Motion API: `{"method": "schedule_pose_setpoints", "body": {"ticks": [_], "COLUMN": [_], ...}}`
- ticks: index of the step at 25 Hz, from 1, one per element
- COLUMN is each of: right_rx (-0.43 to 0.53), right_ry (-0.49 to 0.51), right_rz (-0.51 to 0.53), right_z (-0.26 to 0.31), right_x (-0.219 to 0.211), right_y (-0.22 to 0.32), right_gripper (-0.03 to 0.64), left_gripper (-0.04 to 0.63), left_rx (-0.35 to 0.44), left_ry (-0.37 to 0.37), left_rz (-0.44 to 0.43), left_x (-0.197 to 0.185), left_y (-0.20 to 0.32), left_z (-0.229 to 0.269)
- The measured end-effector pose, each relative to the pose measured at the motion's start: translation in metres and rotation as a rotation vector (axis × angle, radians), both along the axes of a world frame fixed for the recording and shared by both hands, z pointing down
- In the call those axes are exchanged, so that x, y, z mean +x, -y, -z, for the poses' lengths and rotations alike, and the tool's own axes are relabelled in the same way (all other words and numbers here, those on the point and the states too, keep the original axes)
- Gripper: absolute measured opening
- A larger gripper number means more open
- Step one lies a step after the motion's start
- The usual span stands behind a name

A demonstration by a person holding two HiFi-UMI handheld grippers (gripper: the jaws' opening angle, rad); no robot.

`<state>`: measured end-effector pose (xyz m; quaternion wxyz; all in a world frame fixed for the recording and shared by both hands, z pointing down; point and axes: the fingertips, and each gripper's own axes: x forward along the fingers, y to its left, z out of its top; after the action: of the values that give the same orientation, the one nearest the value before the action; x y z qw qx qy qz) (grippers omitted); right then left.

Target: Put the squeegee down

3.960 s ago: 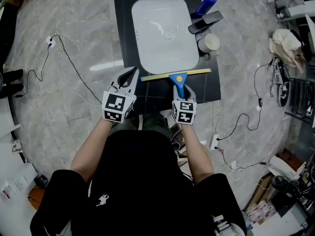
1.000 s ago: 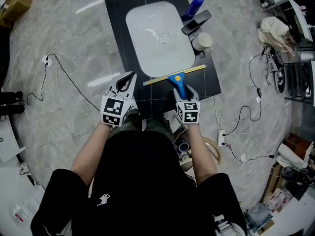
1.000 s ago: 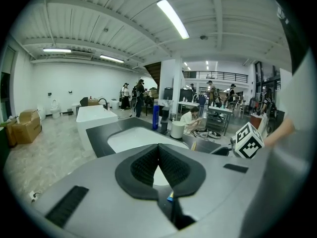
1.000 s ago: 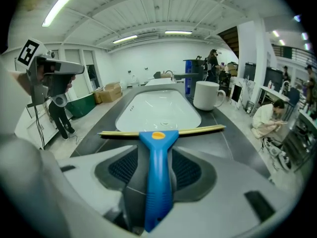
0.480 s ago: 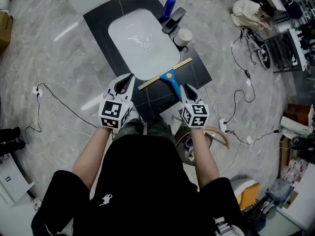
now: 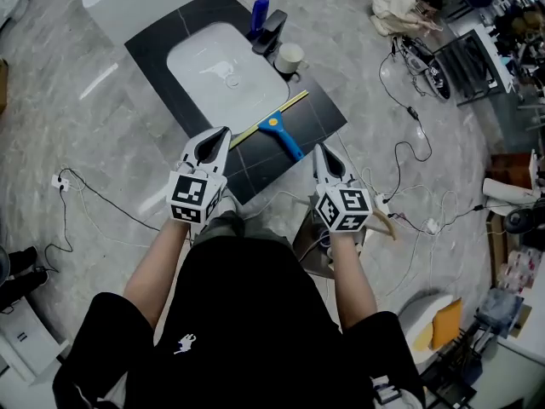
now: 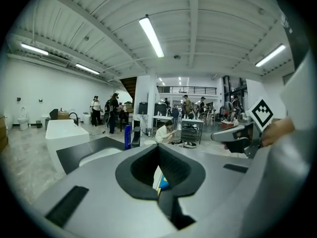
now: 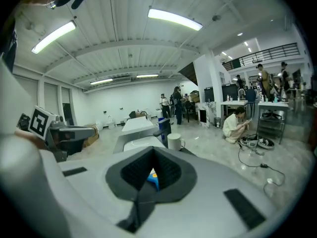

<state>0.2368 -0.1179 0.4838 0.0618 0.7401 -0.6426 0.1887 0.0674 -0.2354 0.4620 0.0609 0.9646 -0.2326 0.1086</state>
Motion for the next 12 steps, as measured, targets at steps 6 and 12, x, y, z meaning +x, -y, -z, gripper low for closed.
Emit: {"method": "schedule_pose_setpoints", "body": {"ticks": [6, 12], "right_rx": [0.048, 0.093], "right_ry": [-0.012, -0.030], "right_rz": [0.009, 0.048], "right_z": [0.026, 0.054], "right_x": [-0.006, -0.009], "right_y": [-0.047, -0.097], "right_gripper": [0.002, 0.002], "left_gripper": [0.003, 0.003], "left_rx": [0.031, 0.050], "left_ry": [-0.010, -0.008], "left_rz": [0.044, 0.118], "left_x": [-0.009, -0.020], "left_y": [-0.044, -0.096], "left_z": [0.016, 0.026]}}
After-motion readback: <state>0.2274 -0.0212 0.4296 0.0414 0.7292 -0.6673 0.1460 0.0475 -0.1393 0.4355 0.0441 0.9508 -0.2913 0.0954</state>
